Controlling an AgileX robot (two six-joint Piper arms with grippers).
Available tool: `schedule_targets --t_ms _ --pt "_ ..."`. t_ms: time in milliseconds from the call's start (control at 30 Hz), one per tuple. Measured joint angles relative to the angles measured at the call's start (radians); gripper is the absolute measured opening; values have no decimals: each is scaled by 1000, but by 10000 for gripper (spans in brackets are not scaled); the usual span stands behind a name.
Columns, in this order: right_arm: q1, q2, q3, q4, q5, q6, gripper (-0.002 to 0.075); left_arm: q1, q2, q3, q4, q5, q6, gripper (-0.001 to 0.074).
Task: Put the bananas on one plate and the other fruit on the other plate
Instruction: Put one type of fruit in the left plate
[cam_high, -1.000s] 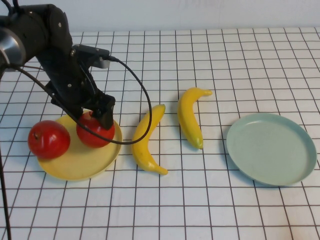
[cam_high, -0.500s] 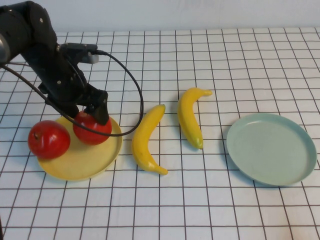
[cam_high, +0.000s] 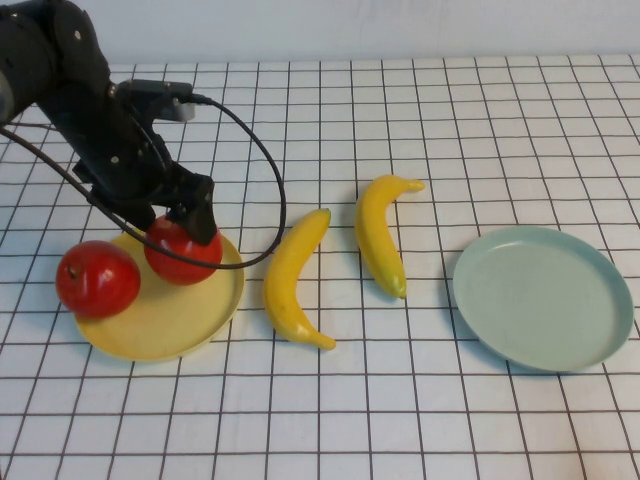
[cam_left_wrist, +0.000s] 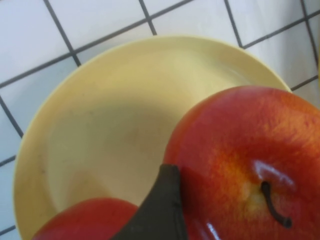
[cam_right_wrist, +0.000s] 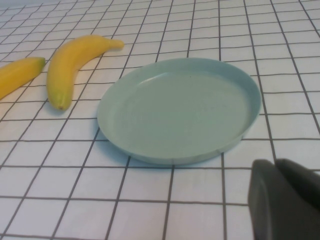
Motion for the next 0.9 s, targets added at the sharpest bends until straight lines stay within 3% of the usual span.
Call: schedule_targets --t_ms 533,767,900 --pt "0 0 0 0 0 0 -17 -11 -106 79 2 -33 8 668" --pt "0 0 0 0 0 0 -17 -18 -273 313 2 -274 8 668" --pt "0 0 0 0 0 0 -17 -20 -422 528 -2 -499 12 668"
